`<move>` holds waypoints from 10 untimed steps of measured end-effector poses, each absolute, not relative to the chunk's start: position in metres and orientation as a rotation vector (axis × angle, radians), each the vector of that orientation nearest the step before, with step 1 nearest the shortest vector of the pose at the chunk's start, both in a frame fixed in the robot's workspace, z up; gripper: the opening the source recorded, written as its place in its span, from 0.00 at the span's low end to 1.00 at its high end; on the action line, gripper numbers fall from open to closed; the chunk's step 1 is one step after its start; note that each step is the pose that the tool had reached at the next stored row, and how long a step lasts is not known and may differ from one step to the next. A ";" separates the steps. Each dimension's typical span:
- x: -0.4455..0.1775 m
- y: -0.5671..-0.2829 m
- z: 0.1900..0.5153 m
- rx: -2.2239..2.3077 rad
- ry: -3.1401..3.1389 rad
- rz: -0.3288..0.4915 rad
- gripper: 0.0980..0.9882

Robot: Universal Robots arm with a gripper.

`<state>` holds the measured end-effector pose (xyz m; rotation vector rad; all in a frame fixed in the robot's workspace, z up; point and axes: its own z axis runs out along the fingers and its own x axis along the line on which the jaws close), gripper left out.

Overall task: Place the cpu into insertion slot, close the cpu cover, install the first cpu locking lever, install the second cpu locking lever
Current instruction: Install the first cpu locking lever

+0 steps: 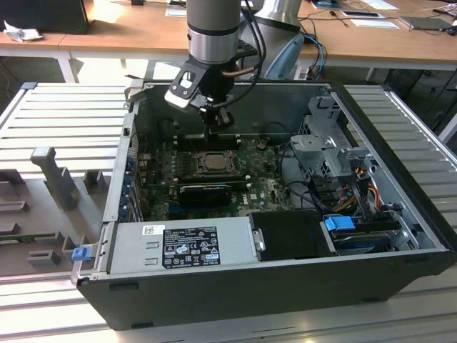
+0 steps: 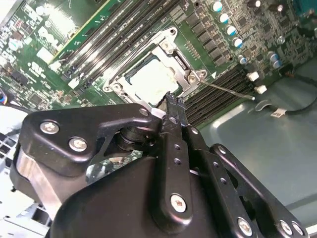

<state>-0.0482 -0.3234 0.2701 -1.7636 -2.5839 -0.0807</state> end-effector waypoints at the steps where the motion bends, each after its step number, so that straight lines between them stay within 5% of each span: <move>1: -0.048 -0.323 0.270 -1.751 -2.592 -0.081 0.01; 10: -0.048 -0.323 0.270 -1.523 -2.728 -0.078 0.01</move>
